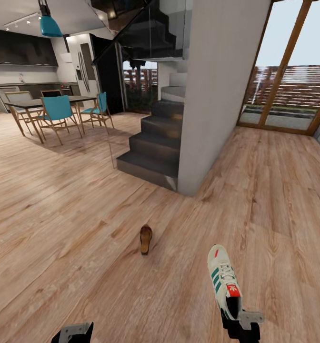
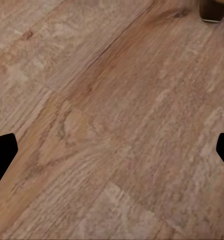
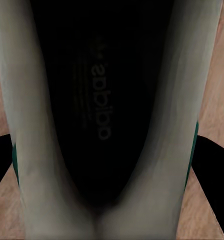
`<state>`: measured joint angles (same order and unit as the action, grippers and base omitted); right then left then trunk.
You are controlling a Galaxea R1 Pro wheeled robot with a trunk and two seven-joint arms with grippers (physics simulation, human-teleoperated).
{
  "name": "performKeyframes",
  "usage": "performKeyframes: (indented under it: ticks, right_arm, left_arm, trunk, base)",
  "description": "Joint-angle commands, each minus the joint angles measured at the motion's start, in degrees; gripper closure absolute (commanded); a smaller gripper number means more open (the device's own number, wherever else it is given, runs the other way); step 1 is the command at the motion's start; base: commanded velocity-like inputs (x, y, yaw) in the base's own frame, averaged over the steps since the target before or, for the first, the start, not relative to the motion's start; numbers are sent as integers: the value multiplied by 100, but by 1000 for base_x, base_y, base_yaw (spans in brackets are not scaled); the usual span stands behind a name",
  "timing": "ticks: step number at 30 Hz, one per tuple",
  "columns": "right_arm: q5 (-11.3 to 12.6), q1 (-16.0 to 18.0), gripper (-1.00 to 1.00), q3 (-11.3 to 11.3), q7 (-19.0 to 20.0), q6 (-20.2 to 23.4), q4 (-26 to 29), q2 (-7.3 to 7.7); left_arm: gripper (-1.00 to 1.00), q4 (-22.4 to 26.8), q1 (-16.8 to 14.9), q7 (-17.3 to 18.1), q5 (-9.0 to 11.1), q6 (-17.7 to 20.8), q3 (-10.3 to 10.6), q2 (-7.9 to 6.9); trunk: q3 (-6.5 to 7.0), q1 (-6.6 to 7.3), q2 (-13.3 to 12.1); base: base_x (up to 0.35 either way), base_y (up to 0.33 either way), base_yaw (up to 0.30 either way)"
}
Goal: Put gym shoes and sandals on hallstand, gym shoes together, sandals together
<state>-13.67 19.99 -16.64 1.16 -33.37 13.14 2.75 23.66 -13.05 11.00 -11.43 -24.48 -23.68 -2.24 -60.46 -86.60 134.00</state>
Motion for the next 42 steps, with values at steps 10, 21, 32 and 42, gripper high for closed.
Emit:
performKeyframes:
  ticks: [10, 21, 32, 42]
  right_arm:
    - [-48, 5, 100, -50, 16, -20, -5, -2]
    - [-48, 5, 100, -50, 16, -20, -5, -2]
    - [-48, 5, 100, -50, 16, -20, -5, -2]
    - [-50, 5, 100, -50, 16, -20, -5, -2]
  left_arm:
    - [-100, -2, -5, 34, -52, -22, -57, 4]
    - [-100, -2, -5, 34, -44, -25, -58, -1]
    - [-100, -2, -5, 34, -37, -25, -58, -5]
    - [-100, -2, -5, 34, -38, -23, -58, -4]
  trunk:
    - [-5, -2, 2]
    - [-5, -2, 2]
    - [-5, -2, 2]
    - [-5, -2, 2]
  base:
    - [293, -144, 4]
    - [293, -144, 186]
    - [293, -144, 211]
    - [298, -142, 21]
